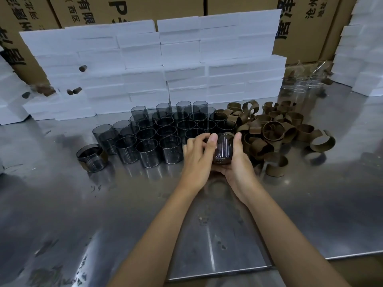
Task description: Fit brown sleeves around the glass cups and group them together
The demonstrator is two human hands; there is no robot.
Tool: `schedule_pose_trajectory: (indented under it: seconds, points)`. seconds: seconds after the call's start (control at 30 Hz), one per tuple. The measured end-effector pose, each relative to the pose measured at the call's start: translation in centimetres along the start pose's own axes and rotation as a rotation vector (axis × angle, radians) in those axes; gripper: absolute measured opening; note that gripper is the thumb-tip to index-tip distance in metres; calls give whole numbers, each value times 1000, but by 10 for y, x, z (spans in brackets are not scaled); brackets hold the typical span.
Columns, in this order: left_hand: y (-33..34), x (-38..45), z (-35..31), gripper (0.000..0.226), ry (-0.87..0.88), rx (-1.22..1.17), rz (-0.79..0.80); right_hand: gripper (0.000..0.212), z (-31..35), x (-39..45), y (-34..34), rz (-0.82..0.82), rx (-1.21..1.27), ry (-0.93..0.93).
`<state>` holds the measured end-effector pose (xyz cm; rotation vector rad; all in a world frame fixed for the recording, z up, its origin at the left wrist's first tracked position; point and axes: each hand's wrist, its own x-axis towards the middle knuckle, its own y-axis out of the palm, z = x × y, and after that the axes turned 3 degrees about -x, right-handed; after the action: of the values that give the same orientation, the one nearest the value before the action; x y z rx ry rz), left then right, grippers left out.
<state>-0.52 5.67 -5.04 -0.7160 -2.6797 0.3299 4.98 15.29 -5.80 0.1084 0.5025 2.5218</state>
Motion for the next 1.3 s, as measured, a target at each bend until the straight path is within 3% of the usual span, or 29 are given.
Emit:
schedule_pose_trajectory:
  seconds: [0.13, 0.2, 0.27, 0.37, 0.5, 0.57, 0.73, 0.87, 0.97, 1.03, 1.13, 1.3]
  points:
    - [-1, 1, 0, 25, 38, -117, -73, 52, -3, -1, -6, -67, -35, -59]
    - [-3, 2, 0, 19, 59, -144, -147, 45, -4, -3, -8, -78, -94, -106]
    - [-4, 1, 0, 23, 53, -189, -232, 41, -3, -4, -6, -96, -133, -137]
    - [-3, -2, -6, 45, 9, -285, -333, 69, -1, -7, -1, -109, -184, -152]
    - [4, -12, -12, 57, -50, -339, -124, 81, -2, -10, -1, 31, -335, -143]
    - [6, -14, -12, 62, -59, -337, -31, 77, -1, -12, -1, 73, -349, -139]
    - [5, -10, -9, 61, -21, -129, -107, 77, -1, -15, 0, 38, -457, -146]
    - [3, -12, -8, 50, -11, -102, -104, 51, 2, -17, 4, -9, -509, -137]
    - [2, -10, -6, 55, 28, -116, -153, 59, 0, -14, 1, -50, -480, -148]
    - [1, -9, -6, 35, 43, -137, -195, 62, -7, -7, -4, -82, -462, -154]
    - [-1, -7, -5, 19, 35, -157, -297, 47, -11, -2, -6, -117, -398, -170]
    - [-7, -3, -3, 35, -9, -193, -416, 36, -6, -5, -6, -78, -320, -172]
